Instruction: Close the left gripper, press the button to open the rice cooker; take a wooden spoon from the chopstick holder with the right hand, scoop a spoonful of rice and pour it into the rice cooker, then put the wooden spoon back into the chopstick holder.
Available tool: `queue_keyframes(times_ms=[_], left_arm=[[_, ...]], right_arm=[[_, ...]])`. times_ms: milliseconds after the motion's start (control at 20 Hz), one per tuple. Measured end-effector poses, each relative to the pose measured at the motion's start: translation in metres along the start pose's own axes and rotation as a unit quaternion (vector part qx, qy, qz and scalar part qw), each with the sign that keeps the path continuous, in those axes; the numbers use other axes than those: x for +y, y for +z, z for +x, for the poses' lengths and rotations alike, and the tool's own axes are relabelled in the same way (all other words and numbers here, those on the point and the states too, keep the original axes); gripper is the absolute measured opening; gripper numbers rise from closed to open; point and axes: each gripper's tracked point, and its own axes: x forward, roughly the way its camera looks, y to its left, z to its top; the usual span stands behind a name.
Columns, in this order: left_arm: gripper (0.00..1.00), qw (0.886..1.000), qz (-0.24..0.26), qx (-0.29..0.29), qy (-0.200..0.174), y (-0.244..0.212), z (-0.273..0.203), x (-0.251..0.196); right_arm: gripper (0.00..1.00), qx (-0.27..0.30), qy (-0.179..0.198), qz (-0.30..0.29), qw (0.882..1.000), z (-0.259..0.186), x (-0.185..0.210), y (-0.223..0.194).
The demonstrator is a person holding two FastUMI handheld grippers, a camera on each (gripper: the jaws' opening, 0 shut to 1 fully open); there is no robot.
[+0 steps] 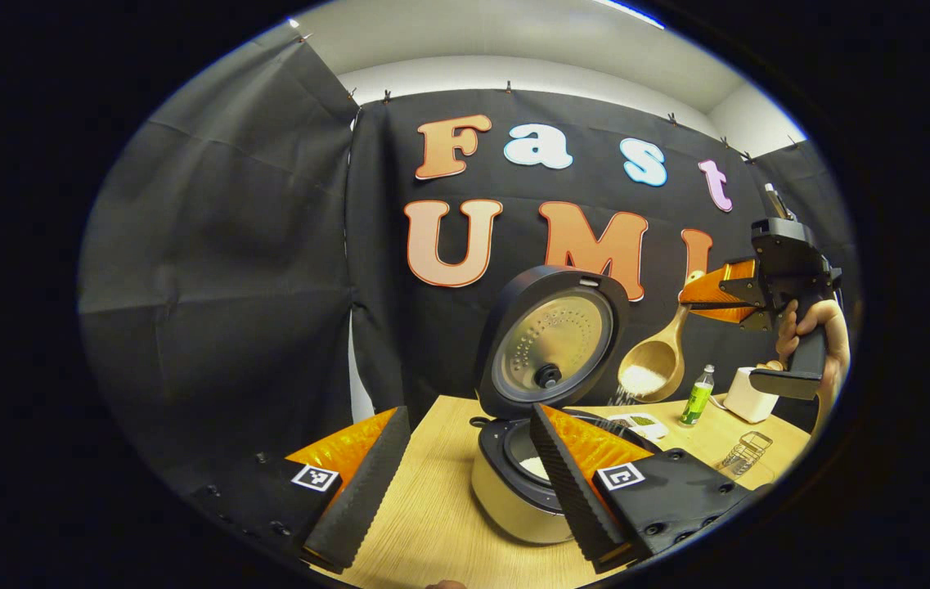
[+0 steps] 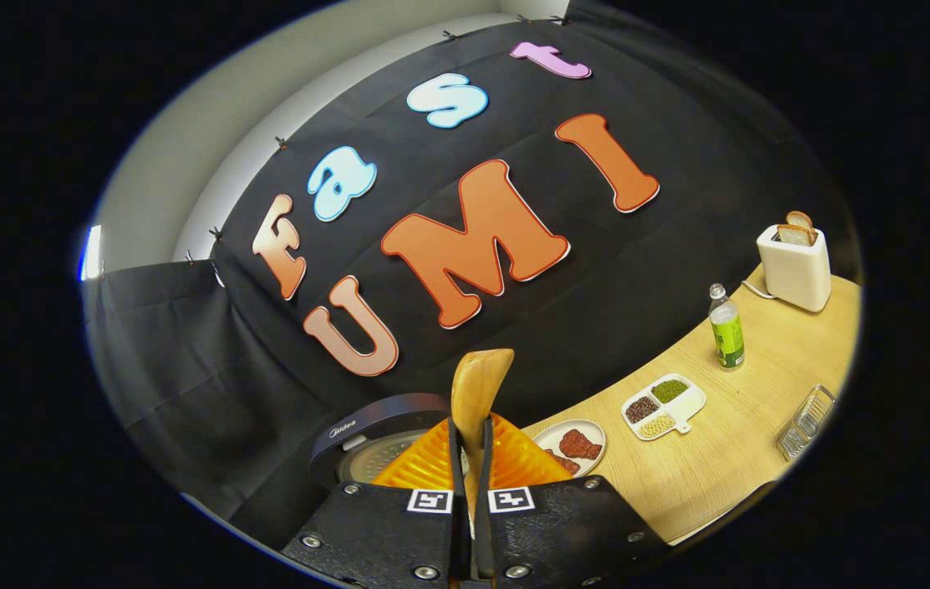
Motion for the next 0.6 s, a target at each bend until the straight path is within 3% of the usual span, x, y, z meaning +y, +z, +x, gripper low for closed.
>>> queue_keyframes(times_ms=[500, 600], left_arm=[[0.96, 1.000, 0.004, -0.007, -0.007, 0.0063, -0.0064, -0.0055], [1.00, 1.000, 0.005, -0.008, -0.010, 0.0054, -0.0070, -0.0063]], right_arm=[[0.02, -0.008, 0.004, -0.044, 0.999, -0.0033, 0.0063, 0.0001], [0.02, -0.010, 0.002, -0.053, 0.999, -0.0023, 0.0069, 0.0005]])
